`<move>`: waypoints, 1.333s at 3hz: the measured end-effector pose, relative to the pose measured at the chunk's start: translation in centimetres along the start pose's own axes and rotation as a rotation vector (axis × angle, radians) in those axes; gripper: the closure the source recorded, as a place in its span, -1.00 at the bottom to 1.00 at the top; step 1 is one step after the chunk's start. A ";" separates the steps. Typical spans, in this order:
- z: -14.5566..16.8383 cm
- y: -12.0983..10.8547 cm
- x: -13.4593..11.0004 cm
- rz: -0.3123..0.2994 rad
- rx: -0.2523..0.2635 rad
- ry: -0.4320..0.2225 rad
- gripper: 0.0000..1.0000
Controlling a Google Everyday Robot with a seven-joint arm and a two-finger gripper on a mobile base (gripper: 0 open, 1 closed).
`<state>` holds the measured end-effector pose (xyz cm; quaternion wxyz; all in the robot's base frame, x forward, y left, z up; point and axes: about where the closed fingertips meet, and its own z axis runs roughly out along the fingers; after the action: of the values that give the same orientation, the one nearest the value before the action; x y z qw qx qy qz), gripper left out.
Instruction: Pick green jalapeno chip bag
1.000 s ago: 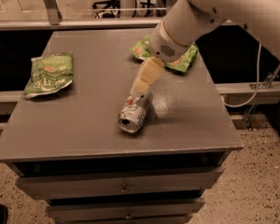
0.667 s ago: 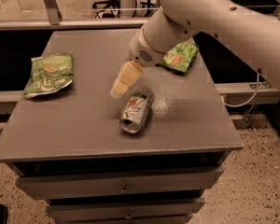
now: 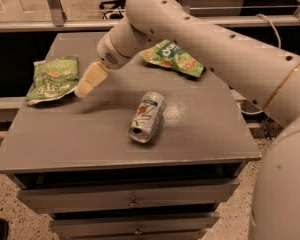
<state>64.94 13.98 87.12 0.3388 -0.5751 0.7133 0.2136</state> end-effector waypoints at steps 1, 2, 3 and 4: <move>3.3 -0.4 -3.1 0.013 -0.021 -0.056 -1.00; 6.1 -0.4 -4.4 0.035 -0.033 -0.077 -1.00; 9.0 0.1 -5.2 0.065 -0.047 -0.089 -0.95; 10.3 0.4 -5.5 0.076 -0.053 -0.098 -0.34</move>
Offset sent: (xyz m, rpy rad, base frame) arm 0.0353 0.1077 -0.0289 0.1151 0.0679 -0.0260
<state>67.56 24.91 84.11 0.3497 -0.5452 0.7113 0.2729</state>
